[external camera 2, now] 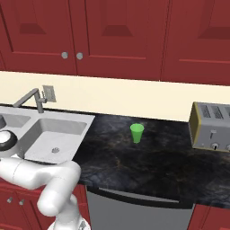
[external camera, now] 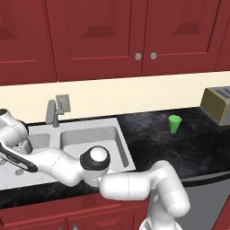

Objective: Move any existing items from the left basin to the right basin for drying. Then move the cup from the counter to the left basin of the sink for washing.

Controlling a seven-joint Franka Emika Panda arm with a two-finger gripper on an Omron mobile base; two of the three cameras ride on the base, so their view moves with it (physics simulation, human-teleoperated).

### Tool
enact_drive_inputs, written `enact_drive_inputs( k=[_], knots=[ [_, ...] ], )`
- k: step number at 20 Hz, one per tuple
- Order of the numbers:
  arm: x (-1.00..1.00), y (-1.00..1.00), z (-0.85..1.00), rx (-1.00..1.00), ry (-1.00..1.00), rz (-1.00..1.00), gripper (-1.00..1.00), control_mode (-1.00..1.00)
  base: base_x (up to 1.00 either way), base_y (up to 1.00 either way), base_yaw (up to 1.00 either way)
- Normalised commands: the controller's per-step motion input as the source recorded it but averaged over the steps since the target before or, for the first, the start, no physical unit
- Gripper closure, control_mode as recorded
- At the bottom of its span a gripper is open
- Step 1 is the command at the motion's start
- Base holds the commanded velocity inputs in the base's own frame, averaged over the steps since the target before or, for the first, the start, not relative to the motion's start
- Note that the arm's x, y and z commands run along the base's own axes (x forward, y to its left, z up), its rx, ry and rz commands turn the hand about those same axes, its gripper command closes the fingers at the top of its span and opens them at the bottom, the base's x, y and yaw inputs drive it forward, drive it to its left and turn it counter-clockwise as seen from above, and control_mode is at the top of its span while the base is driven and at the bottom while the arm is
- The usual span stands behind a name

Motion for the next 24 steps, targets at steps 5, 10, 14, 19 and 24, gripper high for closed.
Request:
enact_drive_inputs(
  k=[5, 10, 14, 19, 24],
  knots=[
    [-0.49, -0.46, 0.35, 0.00, 0.00, -0.13, 1.00, -1.00, 0.00, 0.00, 0.00],
    [-0.43, -0.58, 0.38, 0.03, 0.01, -0.13, 1.00, -1.00, 0.00, 0.00, 0.00],
    [-0.47, -0.58, 0.27, 0.06, 0.01, -0.11, 1.00, -1.00, 0.00, 0.00, 0.00],
    [-0.56, -0.56, 0.22, 0.08, 0.00, -0.12, 1.00, -1.00, 0.00, 0.00, 0.00],
    [-0.70, -0.56, 0.06, 0.10, 0.00, -0.14, 1.00, -1.00, 0.00, 0.00, 0.00]
  ],
)
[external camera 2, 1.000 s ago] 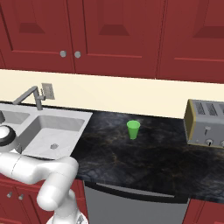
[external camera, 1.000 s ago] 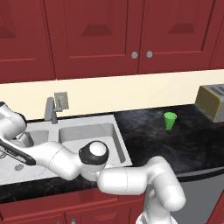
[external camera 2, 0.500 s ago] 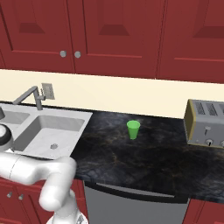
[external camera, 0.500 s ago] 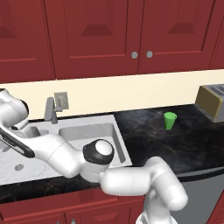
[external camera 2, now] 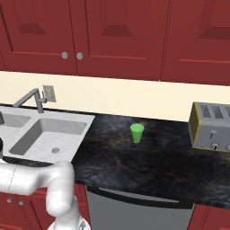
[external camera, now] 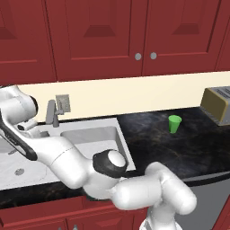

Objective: Move any existing items from the left basin to the right basin for drying. Then move the cup from the counter to the left basin of the sink for washing.

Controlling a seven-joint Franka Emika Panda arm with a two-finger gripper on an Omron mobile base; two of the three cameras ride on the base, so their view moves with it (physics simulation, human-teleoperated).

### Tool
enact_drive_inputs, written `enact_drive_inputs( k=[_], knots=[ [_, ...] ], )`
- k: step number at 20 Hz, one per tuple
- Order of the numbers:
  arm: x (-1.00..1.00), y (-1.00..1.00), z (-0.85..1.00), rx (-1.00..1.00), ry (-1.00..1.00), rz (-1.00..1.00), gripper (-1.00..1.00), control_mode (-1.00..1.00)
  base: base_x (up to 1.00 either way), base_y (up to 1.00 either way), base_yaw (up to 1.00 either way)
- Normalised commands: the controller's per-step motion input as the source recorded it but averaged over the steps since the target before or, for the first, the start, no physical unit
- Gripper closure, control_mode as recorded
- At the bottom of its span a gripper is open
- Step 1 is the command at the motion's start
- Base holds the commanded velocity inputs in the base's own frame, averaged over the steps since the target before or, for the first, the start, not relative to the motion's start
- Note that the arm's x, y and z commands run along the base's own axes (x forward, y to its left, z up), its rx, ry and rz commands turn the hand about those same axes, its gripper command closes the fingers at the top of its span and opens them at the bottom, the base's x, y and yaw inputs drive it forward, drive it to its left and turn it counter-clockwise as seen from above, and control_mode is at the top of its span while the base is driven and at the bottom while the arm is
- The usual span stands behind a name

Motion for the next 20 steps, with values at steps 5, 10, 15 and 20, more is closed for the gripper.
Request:
enact_drive_inputs(
  k=[5, 10, 15, 20],
  knots=[
    [-0.56, -0.63, 0.00, 0.08, 0.00, -0.14, 1.00, -1.00, 0.00, 0.00, 0.00],
    [-0.27, -0.67, 0.04, 0.06, 0.00, -0.11, 1.00, -1.00, 0.00, 0.00, 0.00],
    [-0.05, -0.65, 0.01, 0.03, 0.00, -0.08, 1.00, -1.00, 0.00, 0.00, 0.00],
    [0.00, -0.66, 0.04, 0.01, 0.00, -0.07, 1.00, -1.00, 0.00, 0.00, 0.00]
  ],
)
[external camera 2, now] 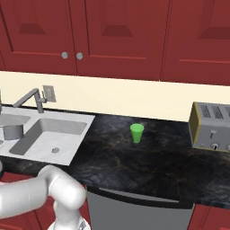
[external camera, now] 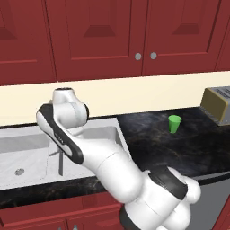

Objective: Move any existing items from the left basin to the right basin for drying. Then move the cup from the counter to the left basin of the sink for washing.

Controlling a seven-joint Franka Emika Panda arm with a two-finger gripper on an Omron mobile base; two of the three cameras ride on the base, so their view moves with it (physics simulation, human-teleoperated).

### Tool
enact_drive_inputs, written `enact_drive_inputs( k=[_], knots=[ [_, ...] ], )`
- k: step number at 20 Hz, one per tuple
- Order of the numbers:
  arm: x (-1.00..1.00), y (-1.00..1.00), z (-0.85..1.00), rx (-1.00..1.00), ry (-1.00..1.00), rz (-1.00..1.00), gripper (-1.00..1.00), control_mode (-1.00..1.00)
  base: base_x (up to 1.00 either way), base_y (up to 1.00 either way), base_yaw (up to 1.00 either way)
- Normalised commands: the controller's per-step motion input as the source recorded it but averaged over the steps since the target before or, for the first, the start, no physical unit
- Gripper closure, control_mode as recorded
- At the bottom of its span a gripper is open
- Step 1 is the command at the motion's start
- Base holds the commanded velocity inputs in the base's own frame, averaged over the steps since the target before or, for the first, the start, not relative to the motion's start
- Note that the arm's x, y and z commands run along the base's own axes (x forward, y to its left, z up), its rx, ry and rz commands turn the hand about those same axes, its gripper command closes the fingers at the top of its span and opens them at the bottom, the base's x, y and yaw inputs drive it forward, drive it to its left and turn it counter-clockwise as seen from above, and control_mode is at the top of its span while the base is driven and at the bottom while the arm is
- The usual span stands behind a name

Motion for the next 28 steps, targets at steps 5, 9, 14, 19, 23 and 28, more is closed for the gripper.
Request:
enact_drive_inputs(
  k=[5, 9, 14, 19, 23, 28],
  knots=[
    [0.01, -0.62, 0.02, 0.00, 0.00, -0.05, 1.00, -1.00, 0.00, 0.00, 0.00],
    [0.02, -0.55, 0.00, 0.00, 0.00, -0.04, 1.00, -1.00, 0.00, 0.00, 0.00],
    [0.13, -0.49, -0.05, 0.00, 0.00, -0.01, 1.00, -1.00, 0.00, 0.00, 0.00],
    [0.36, -0.39, -0.29, 0.00, 0.00, 0.00, 1.00, -1.00, 0.00, 0.00, 0.00],
    [0.42, -0.13, -0.46, 0.00, 0.00, 0.00, 1.00, -1.00, 0.00, 0.00, 0.00],
    [0.39, -0.01, -0.56, 0.00, 0.00, 0.02, 1.00, -1.00, 0.00, 0.00, 0.00]
  ],
)
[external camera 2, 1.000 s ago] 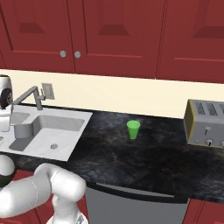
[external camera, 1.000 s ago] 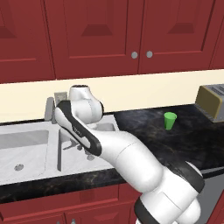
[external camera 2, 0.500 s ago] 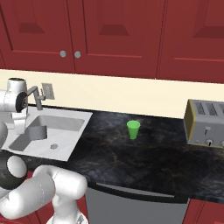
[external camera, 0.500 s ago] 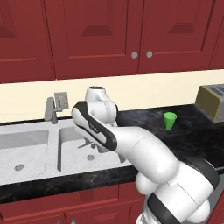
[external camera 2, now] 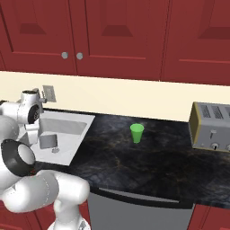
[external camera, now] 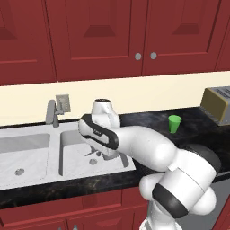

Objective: Move any existing items from the left basin to the right basin for drying. Then move the cup from the counter to the left basin of the sink for washing.

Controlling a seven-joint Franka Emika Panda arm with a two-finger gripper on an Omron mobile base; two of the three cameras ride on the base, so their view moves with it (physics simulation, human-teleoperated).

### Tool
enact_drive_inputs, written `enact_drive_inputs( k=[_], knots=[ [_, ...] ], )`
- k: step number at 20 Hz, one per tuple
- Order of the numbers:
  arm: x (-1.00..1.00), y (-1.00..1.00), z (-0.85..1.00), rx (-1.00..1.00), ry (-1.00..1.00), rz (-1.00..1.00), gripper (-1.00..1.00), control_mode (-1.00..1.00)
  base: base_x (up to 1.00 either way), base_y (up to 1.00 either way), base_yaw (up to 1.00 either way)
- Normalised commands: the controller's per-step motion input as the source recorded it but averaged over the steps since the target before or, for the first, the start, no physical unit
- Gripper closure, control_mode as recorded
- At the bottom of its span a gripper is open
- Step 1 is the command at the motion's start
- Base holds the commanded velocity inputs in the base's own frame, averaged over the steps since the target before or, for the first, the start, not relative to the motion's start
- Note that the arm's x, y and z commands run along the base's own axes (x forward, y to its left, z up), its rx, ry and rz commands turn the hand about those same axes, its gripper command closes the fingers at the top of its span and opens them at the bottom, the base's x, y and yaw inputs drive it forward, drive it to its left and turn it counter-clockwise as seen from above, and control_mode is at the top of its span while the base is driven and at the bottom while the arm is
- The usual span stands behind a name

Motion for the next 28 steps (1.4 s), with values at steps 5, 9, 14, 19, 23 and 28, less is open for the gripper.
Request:
enact_drive_inputs(
  k=[5, 9, 14, 19, 23, 28],
  knots=[
    [0.39, -0.01, -0.40, 0.00, 0.00, 0.02, 1.00, -1.00, 0.00, 0.00, 0.00],
    [0.32, -0.01, -0.36, 0.02, 0.00, 0.01, 1.00, -1.00, 0.00, 0.00, 0.00],
    [0.31, 0.00, -0.29, 0.04, 0.00, 0.03, 1.00, -1.00, 0.00, 0.00, 0.00],
    [0.26, 0.00, -0.28, 0.04, -0.03, 0.04, 1.00, -1.00, 0.00, 0.00, 0.00],
    [0.25, 0.00, -0.24, 0.02, -0.02, 0.03, 1.00, -1.00, 0.00, 0.00, 0.00],
    [0.23, 0.00, -0.20, 0.00, 0.00, 0.01, 1.00, -1.00, 0.00, 0.00, 0.00]
  ],
)
